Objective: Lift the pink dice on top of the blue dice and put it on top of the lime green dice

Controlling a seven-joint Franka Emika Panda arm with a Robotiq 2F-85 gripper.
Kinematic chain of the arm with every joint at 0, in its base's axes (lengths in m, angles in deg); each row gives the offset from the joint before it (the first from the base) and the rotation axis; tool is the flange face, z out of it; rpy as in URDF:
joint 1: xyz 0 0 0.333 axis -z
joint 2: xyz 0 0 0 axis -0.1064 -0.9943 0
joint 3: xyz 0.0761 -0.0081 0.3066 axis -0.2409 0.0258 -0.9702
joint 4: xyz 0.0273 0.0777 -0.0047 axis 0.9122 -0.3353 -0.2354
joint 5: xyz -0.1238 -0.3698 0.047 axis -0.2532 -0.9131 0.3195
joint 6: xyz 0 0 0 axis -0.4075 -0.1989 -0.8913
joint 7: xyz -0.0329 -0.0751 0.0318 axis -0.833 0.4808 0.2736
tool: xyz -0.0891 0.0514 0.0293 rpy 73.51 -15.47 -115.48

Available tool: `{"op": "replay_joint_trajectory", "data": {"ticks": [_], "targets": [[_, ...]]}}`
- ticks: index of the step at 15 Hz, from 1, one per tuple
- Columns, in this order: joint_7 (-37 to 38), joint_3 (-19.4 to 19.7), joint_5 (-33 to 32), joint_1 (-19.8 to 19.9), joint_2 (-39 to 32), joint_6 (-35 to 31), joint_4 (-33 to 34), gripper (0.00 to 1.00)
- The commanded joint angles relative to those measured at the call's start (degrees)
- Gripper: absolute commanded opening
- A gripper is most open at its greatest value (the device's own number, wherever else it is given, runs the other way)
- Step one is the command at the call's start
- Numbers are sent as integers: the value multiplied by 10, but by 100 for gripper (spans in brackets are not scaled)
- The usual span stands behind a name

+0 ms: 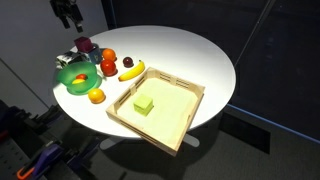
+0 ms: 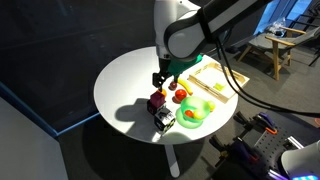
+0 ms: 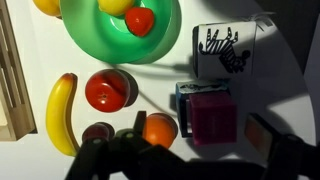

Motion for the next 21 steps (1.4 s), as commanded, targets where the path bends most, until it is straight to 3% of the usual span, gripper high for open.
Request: {"op": "replay_joint_trajectory", "data": {"ticks": [1, 12, 21], "targets": [[-2, 6, 2, -6, 0, 2, 1, 100], [-2, 6, 2, -6, -1, 2, 0, 100], [4, 13, -12, -17, -27, -56, 6, 100]]}}
